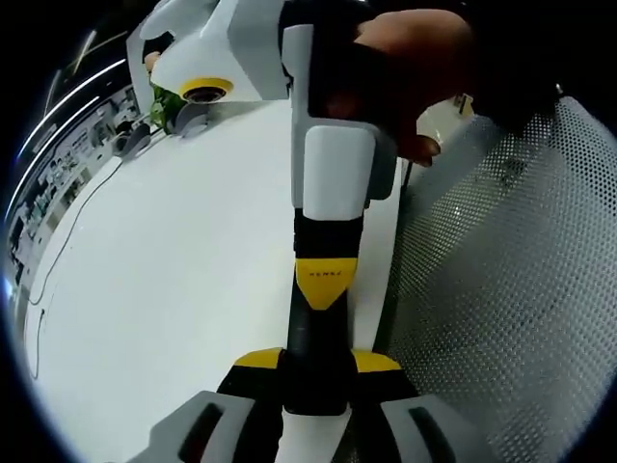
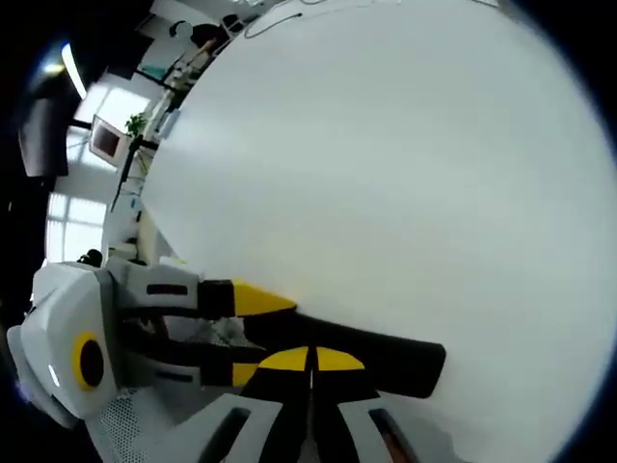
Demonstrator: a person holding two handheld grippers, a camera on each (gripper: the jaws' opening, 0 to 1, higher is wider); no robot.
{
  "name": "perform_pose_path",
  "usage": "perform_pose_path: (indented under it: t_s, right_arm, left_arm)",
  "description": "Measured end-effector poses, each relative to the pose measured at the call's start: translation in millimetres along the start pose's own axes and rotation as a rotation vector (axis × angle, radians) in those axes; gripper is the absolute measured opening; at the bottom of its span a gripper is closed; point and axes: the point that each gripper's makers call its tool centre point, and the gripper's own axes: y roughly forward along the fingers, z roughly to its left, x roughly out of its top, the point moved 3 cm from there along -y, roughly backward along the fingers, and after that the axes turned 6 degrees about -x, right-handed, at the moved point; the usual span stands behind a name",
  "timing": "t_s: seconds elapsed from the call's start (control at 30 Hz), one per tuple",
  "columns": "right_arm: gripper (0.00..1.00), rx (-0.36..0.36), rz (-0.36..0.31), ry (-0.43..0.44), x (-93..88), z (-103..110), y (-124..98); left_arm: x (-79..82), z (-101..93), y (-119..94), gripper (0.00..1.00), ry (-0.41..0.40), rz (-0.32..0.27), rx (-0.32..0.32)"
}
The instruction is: Press the specified remote control buttons in sequence, fully releasing each button before pressing the next.
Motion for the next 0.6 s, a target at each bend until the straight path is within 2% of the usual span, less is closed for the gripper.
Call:
perform_pose_path:
  t_s: [0.17, 0.33, 0.6]
  right_arm:
    - [0.0, -0.014, -0.001, -0.014, 0.0, -0.6, 0.0]
    - [0.0, -0.005, 0.003, 0.036, 1.6, -2.5, 1.0]
    - [0.0, -0.065, 0.028, 0.038, 3.6, 0.2, 2.6]
  left_arm:
    - [0.3, 0.5, -0.1, 0.25, 0.0, 0.005, 0.0]
    - [0.1, 0.6, -0.2, 0.25, 0.002, 0.009, -0.002]
    - [0.0, 0.2, 0.1, 0.25, 0.005, 0.014, -0.003]
